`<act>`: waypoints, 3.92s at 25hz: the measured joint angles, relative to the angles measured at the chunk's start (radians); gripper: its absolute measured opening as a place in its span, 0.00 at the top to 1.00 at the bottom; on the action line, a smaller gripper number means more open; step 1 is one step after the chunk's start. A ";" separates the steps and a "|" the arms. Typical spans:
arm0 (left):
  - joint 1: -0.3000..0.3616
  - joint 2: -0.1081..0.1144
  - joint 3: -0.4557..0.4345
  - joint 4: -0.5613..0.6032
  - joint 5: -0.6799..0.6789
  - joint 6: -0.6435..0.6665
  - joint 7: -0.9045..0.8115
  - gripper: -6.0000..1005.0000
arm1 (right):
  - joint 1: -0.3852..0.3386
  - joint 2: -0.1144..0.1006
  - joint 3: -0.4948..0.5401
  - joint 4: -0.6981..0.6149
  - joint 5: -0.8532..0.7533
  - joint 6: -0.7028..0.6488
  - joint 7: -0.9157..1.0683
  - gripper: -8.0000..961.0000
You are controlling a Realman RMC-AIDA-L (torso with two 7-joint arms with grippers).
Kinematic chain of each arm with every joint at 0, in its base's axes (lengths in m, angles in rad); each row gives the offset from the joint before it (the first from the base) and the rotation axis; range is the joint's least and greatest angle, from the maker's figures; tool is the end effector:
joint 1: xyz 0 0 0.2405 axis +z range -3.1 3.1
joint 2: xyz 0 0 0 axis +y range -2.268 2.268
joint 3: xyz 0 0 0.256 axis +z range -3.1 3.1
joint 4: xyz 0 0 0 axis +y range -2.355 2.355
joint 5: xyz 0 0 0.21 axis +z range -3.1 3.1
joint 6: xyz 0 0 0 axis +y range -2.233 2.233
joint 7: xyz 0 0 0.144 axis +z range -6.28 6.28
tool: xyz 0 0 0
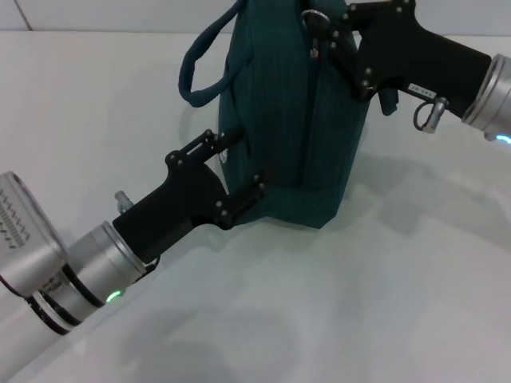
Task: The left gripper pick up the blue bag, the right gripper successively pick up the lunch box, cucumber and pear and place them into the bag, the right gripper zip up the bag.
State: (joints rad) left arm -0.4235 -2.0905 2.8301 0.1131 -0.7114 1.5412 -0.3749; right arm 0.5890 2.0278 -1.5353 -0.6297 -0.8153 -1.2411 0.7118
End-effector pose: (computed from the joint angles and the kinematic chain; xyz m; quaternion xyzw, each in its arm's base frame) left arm -0.2638 0.2616 -0.0707 -0.8344 -0.1231 -0.4258 0.3276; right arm 0.1435 0.3725 -0.0214 -0.8749 -0.0737 0.4032 0.2580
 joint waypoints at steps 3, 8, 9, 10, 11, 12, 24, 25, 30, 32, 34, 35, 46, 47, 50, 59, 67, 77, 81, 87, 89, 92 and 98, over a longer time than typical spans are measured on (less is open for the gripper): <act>-0.010 0.001 0.000 -0.001 0.003 0.016 -0.041 0.51 | 0.000 0.000 -0.007 0.000 0.001 -0.002 -0.007 0.97; -0.024 -0.002 0.000 0.001 -0.012 0.019 -0.081 0.17 | 0.000 0.000 -0.010 0.009 0.002 -0.015 -0.008 0.97; -0.027 -0.004 -0.001 0.001 -0.030 0.019 -0.101 0.17 | 0.000 0.000 -0.011 0.009 0.002 -0.016 -0.008 0.97; -0.027 -0.004 -0.001 0.001 -0.030 0.019 -0.101 0.16 | -0.001 0.000 -0.013 0.009 0.003 -0.020 -0.008 0.97; -0.030 -0.005 -0.001 0.007 -0.070 0.017 -0.129 0.16 | -0.002 0.000 -0.016 0.009 0.003 -0.023 -0.008 0.97; -0.030 -0.006 -0.002 0.010 -0.078 0.016 -0.132 0.16 | -0.004 0.000 -0.019 0.010 0.003 -0.031 -0.008 0.97; -0.034 -0.008 -0.001 0.023 -0.134 -0.003 -0.141 0.25 | -0.032 0.000 -0.026 0.009 0.030 -0.065 -0.020 0.97; -0.035 -0.007 -0.002 0.023 -0.134 -0.004 -0.139 0.26 | -0.037 0.000 -0.026 0.009 0.030 -0.065 -0.021 0.97; -0.047 -0.005 0.008 0.005 -0.117 -0.006 -0.129 0.30 | -0.040 0.000 -0.027 0.004 0.030 -0.065 -0.021 0.97; -0.048 -0.003 0.009 -0.003 -0.108 -0.006 -0.124 0.32 | -0.041 0.000 -0.028 0.003 0.030 -0.065 -0.021 0.97; -0.048 -0.002 0.009 -0.010 -0.106 -0.006 -0.118 0.34 | -0.041 0.000 -0.028 0.003 0.030 -0.066 -0.022 0.97; -0.047 -0.002 0.009 -0.013 -0.105 -0.005 -0.114 0.35 | -0.041 0.000 -0.030 0.003 0.030 -0.066 -0.022 0.97; -0.031 0.004 0.009 -0.108 0.009 0.170 0.006 0.82 | -0.044 0.000 -0.060 -0.001 0.020 -0.135 -0.043 0.97; -0.030 0.004 0.009 -0.121 0.013 0.186 0.006 0.83 | -0.044 0.000 -0.060 -0.001 0.020 -0.135 -0.043 0.97; -0.031 0.007 0.008 -0.138 0.014 0.197 -0.003 0.88 | -0.046 0.000 -0.064 0.000 0.019 -0.132 -0.054 0.97; -0.032 0.009 0.005 -0.158 0.011 0.193 -0.014 0.96 | -0.043 0.000 -0.089 -0.002 0.020 -0.134 -0.061 0.97; -0.026 0.012 0.000 -0.213 -0.044 0.200 -0.015 0.95 | -0.044 0.000 -0.111 0.002 0.043 -0.143 -0.096 0.97; -0.020 0.010 0.000 -0.248 -0.059 0.179 -0.020 0.94 | -0.027 -0.003 -0.106 0.104 0.246 -0.122 -0.095 0.97; -0.021 0.014 0.000 -0.249 -0.059 0.167 -0.028 0.94 | -0.025 -0.004 -0.096 0.129 0.256 -0.105 -0.093 0.97; -0.025 0.015 0.002 -0.258 -0.063 0.172 -0.057 0.93 | -0.020 -0.005 -0.092 0.158 0.260 -0.101 -0.091 0.97; -0.031 0.017 0.006 -0.257 -0.063 0.185 -0.079 0.93 | -0.020 -0.005 -0.092 0.161 0.261 -0.100 -0.091 0.97; -0.040 0.012 0.002 -0.251 -0.071 0.205 -0.117 0.93 | -0.020 -0.004 -0.092 0.161 0.261 -0.100 -0.091 0.97; -0.036 0.001 -0.001 -0.176 -0.148 0.200 -0.023 0.92 | -0.017 -0.002 -0.093 0.162 0.261 -0.100 -0.091 0.97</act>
State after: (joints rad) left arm -0.4599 -2.0898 2.8287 -0.0626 -0.8593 1.7417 -0.3979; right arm 0.5718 2.0256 -1.6282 -0.4678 -0.5541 -1.3413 0.6212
